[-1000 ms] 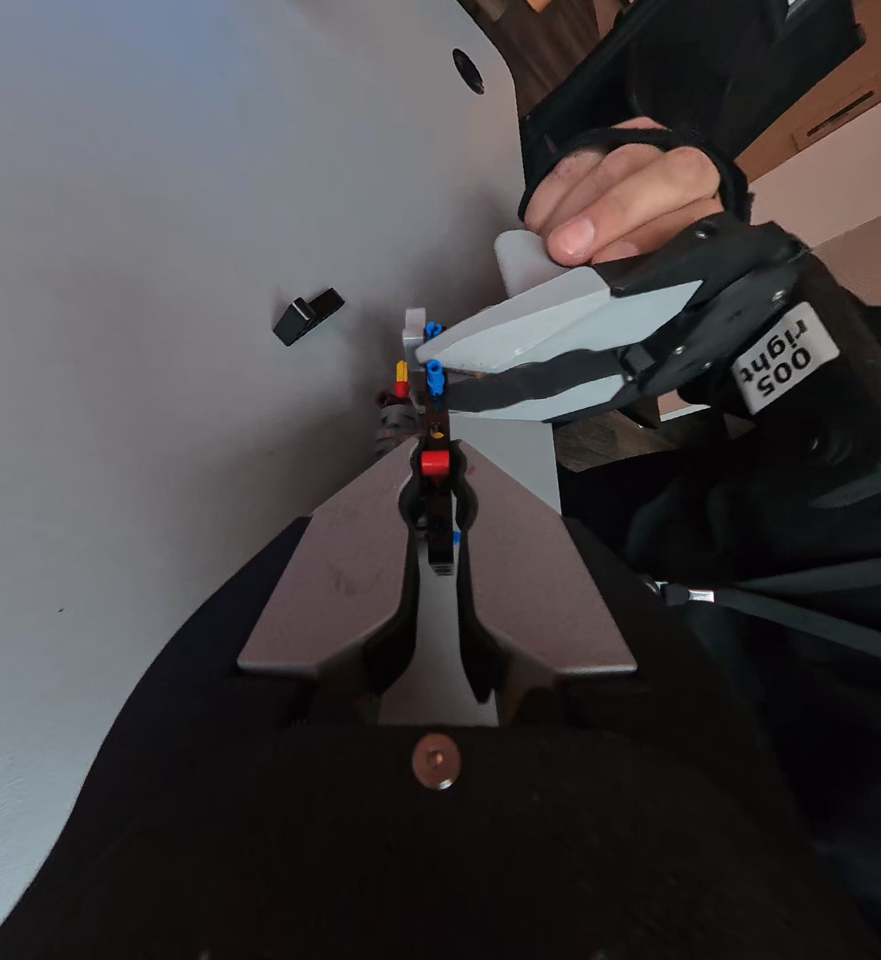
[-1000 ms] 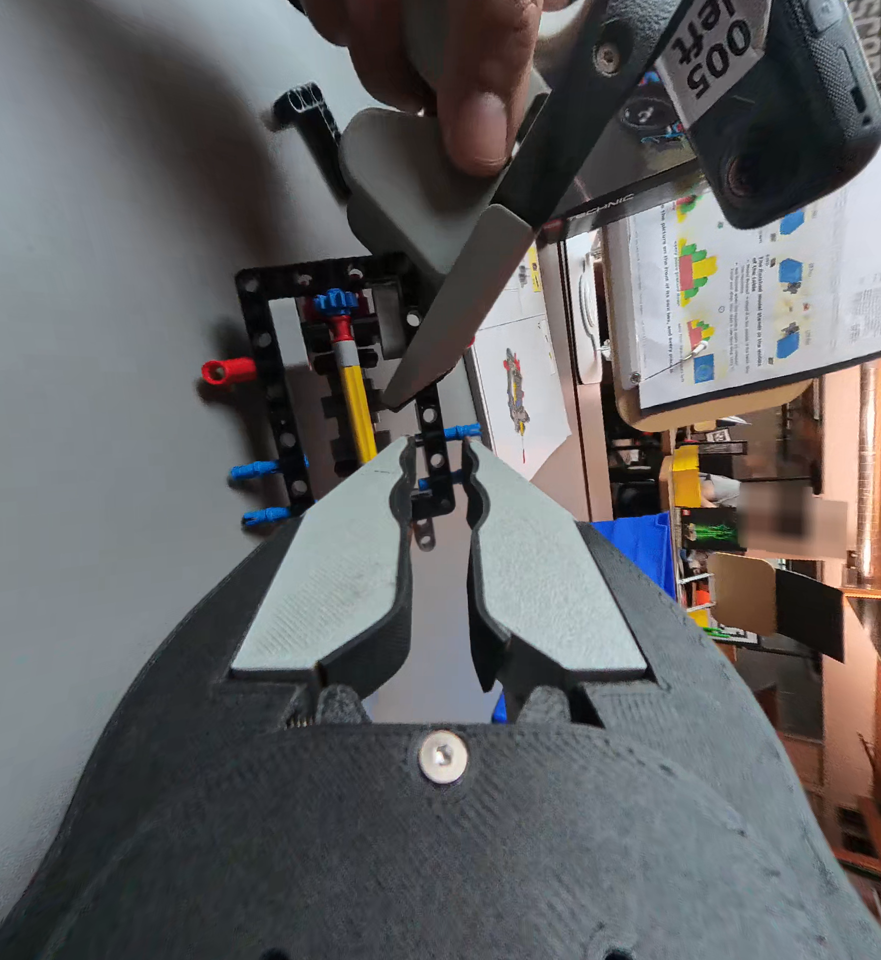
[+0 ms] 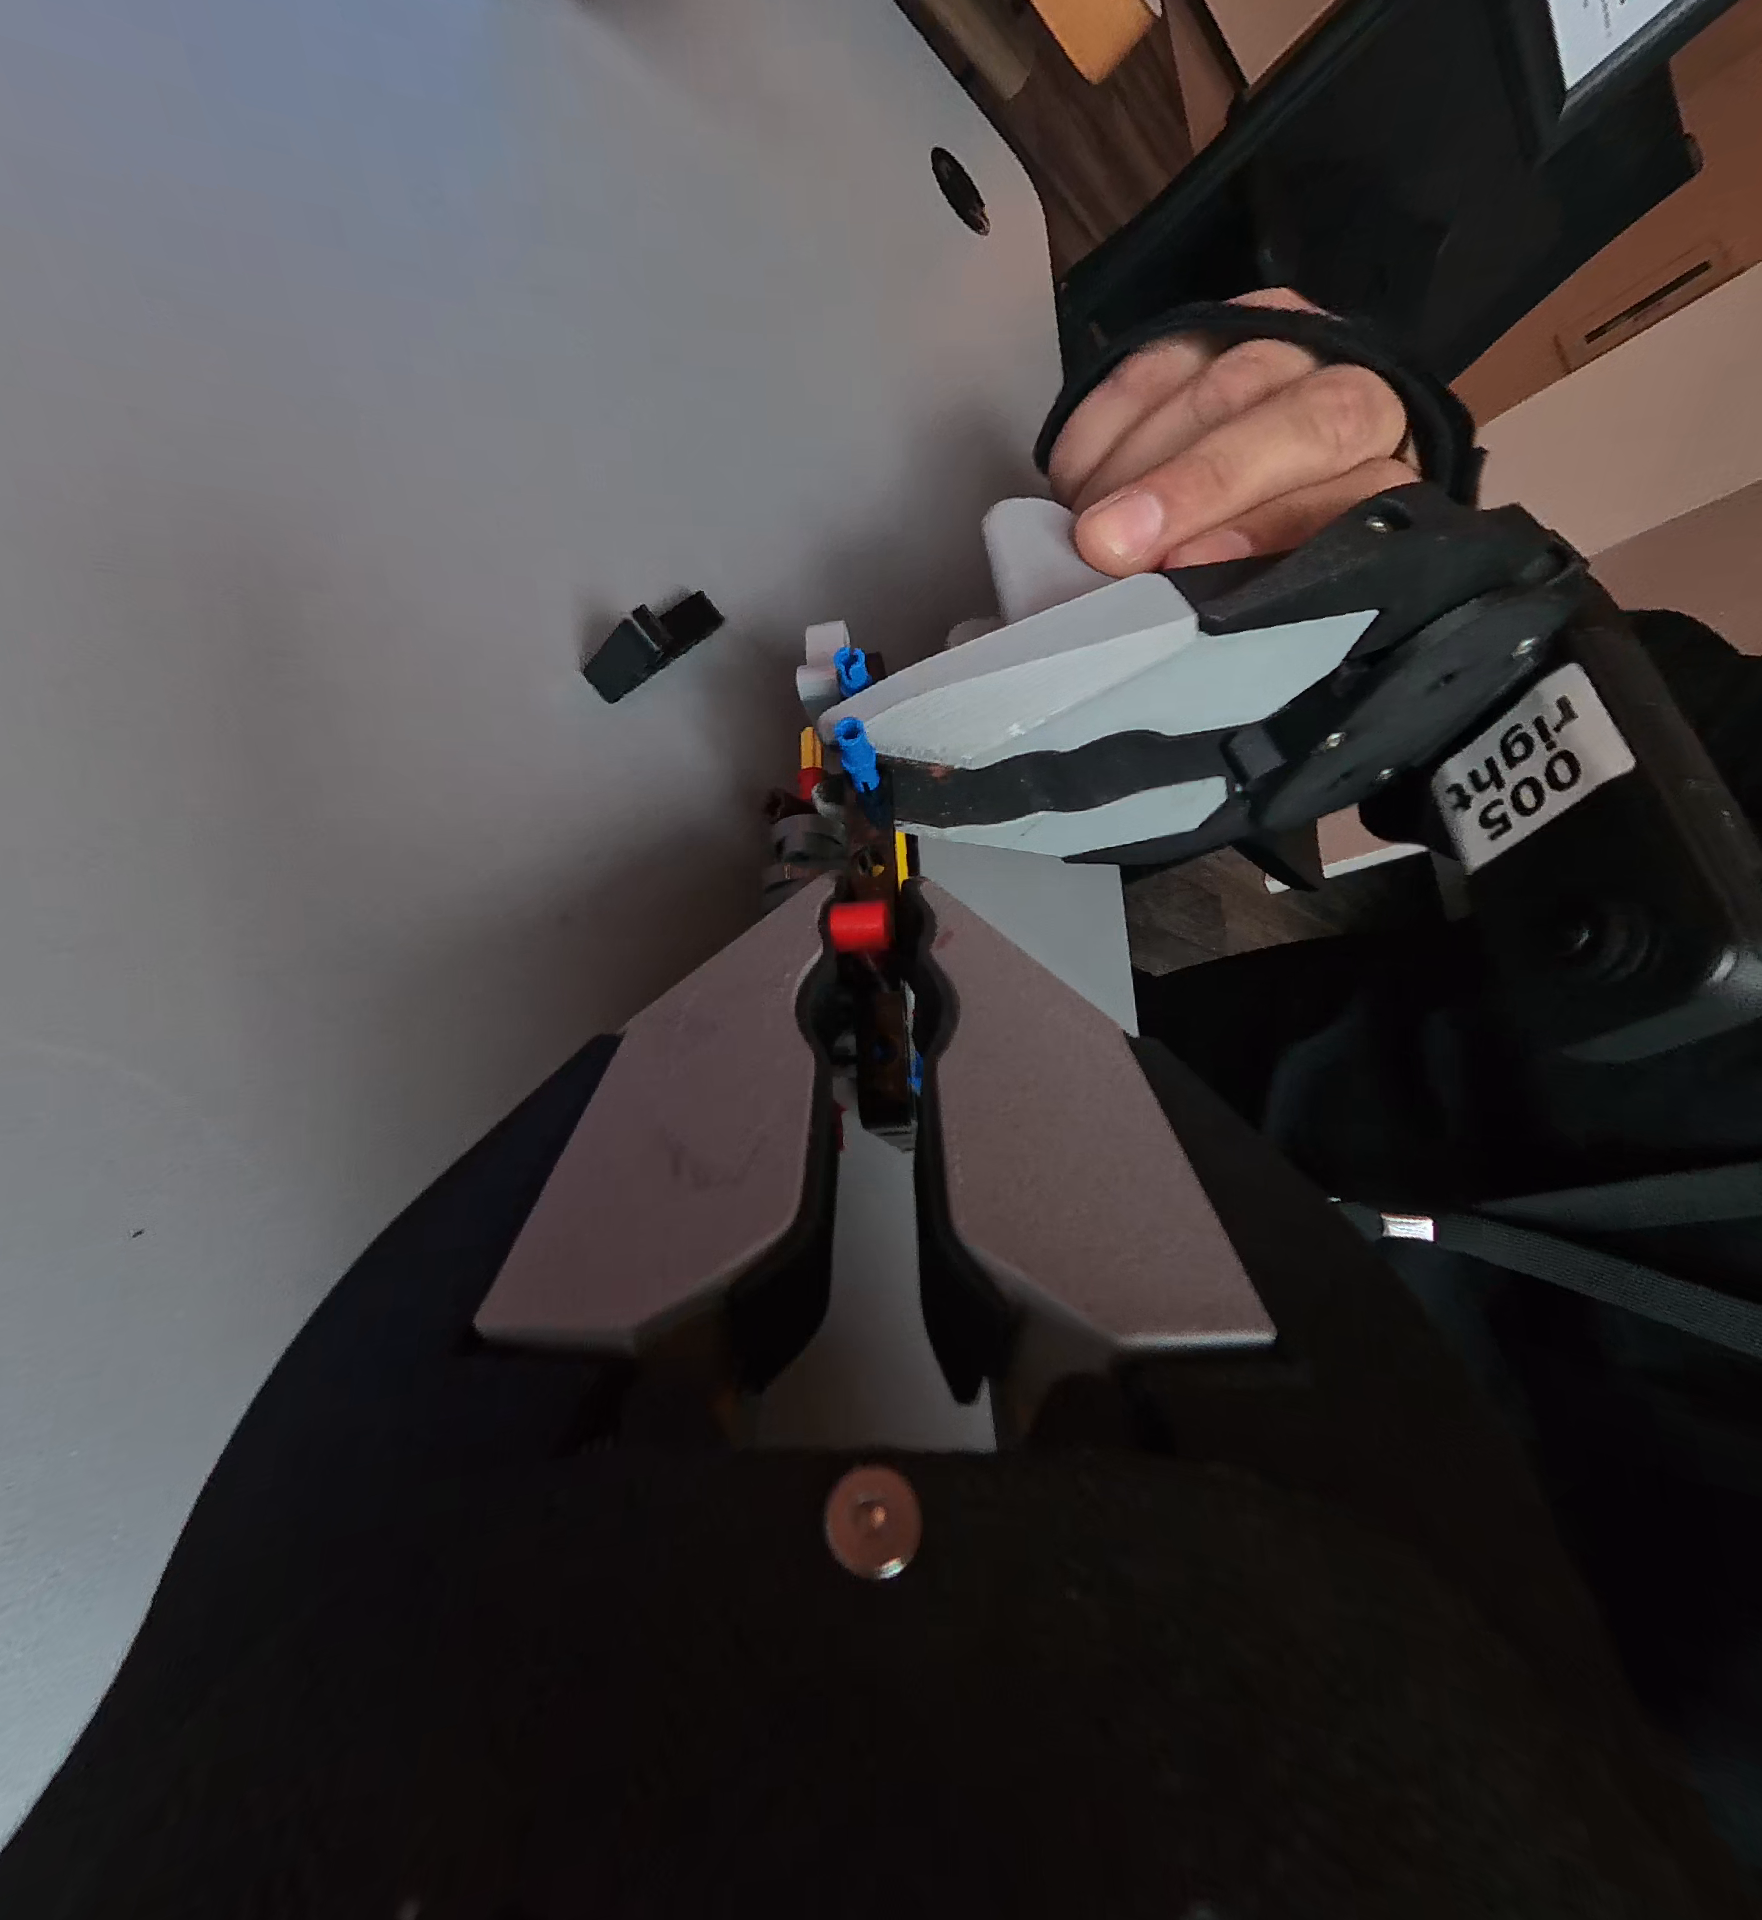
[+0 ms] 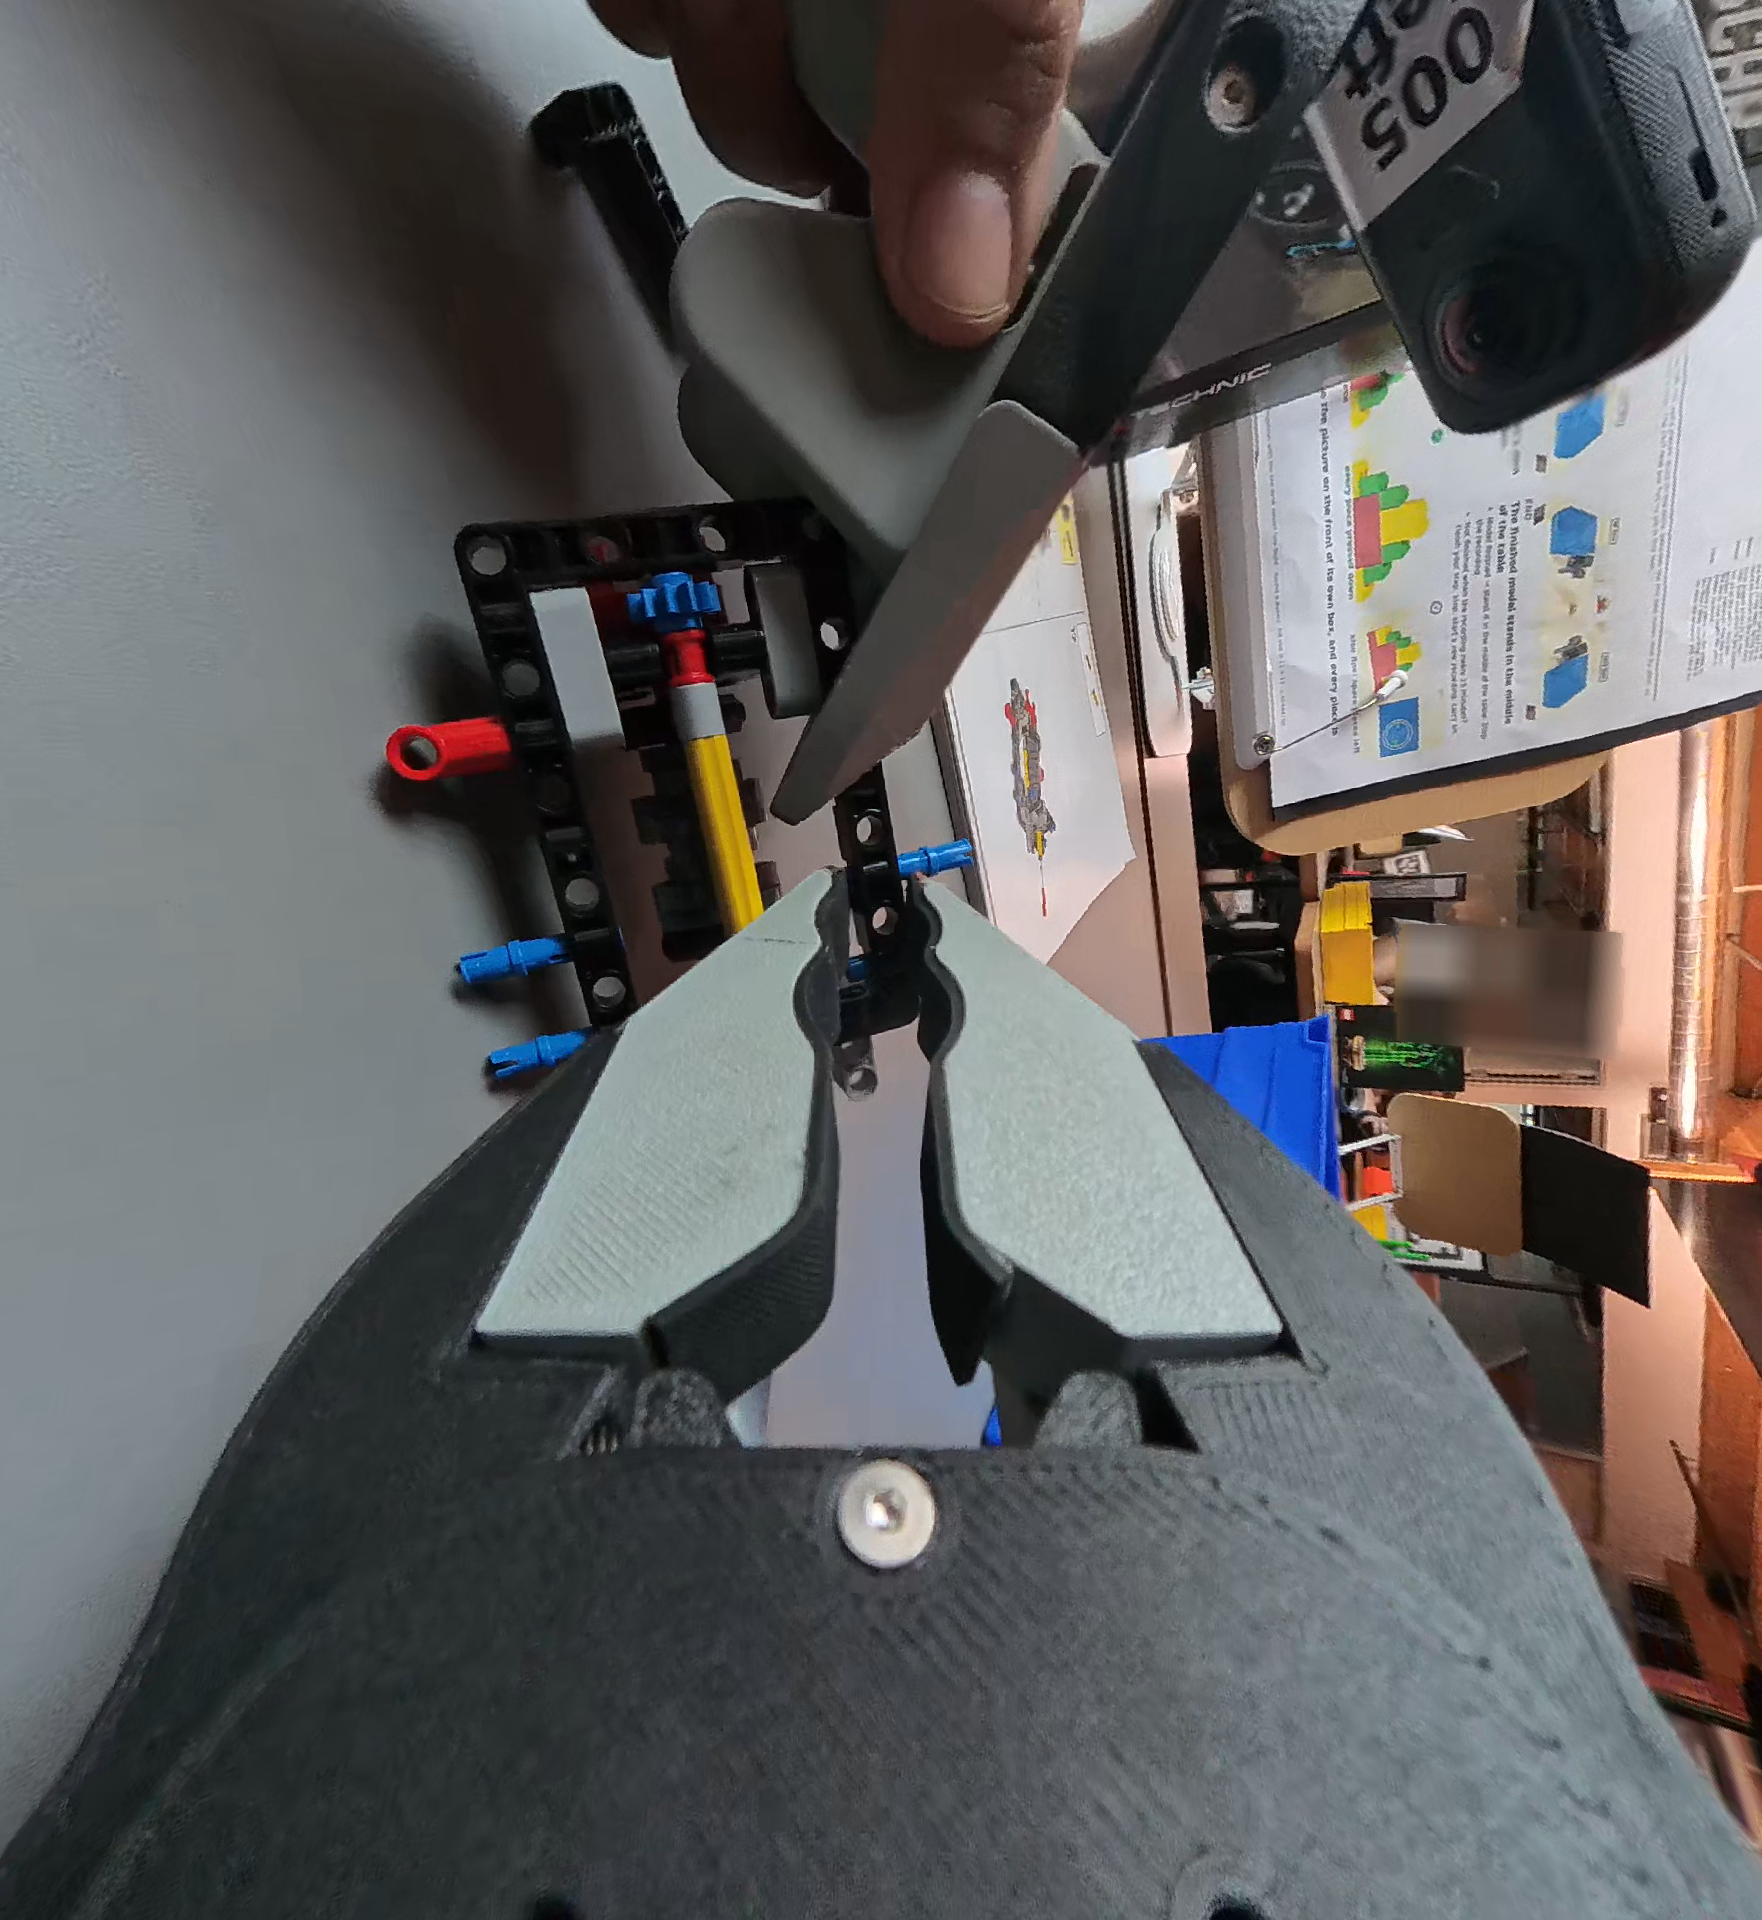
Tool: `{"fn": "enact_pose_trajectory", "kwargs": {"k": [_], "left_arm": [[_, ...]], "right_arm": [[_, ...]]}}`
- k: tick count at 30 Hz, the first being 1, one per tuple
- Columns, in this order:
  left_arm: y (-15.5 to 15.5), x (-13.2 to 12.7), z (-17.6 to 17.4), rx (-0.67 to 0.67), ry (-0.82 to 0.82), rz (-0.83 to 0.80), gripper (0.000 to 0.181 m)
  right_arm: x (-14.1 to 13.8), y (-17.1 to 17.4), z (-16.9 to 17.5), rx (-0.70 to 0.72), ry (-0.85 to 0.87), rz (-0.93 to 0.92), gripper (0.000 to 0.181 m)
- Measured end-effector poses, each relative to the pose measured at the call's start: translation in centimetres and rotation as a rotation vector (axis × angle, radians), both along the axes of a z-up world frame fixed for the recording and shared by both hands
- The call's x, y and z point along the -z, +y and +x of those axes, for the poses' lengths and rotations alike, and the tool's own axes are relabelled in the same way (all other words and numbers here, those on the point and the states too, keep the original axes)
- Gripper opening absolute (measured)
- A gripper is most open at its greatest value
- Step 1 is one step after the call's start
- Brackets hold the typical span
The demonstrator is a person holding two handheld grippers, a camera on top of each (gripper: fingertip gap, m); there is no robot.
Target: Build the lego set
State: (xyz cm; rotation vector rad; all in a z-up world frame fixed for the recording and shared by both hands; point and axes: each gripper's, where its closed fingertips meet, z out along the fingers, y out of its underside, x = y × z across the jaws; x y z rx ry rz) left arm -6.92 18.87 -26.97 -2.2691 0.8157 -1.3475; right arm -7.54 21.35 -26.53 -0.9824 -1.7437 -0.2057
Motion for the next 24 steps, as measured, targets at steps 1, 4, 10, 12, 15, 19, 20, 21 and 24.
{"fn": "enact_pose_trajectory", "kwargs": {"k": [1, 4, 10, 12, 15, 19, 20, 21, 24], "left_arm": [[0.1, -0.1, 0.0, -0.004, -0.008, -0.001, 0.006], [0.1, 0.1, 0.2, -0.003, -0.003, -0.006, 0.006], [0.2, 0.1, 0.0, -0.007, 0.016, 0.004, 0.006], [0.2, 0.1, 0.0, -0.005, 0.022, 0.003, 0.006], [0.2, 0.2, 0.0, -0.007, 0.024, -0.002, 0.007], [0.2, 0.2, 0.0, -0.007, 0.037, 0.004, 0.008], [0.2, 0.2, 0.1, -0.007, 0.039, 0.006, 0.008], [0.2, 0.2, 0.1, -0.006, 0.041, 0.008, 0.008], [0.1, 0.3, 0.2, -0.001, 0.047, 0.009, 0.009]], "right_arm": [[-0.1, 0.1, 0.0, 0.001, 0.011, -0.017, 0.008], [-0.3, 0.0, 0.4, 0.002, 0.013, -0.027, 0.018], [-0.3, 0.4, 1.3, 0.005, -0.045, 0.047, 0.017], [-0.3, 0.4, 1.3, -0.002, -0.078, 0.074, 0.016], [-0.1, 0.5, 1.2, -0.030, -0.163, 0.142, 0.014], [0.1, 0.5, 1.2, -0.053, -0.255, 0.190, 0.012], [0.2, 0.5, 1.2, -0.056, -0.264, 0.188, 0.012], [0.2, 0.5, 1.2, -0.060, -0.269, 0.174, 0.011], [0.5, 0.4, 1.1, -0.071, -0.265, 0.095, 0.008]]}}
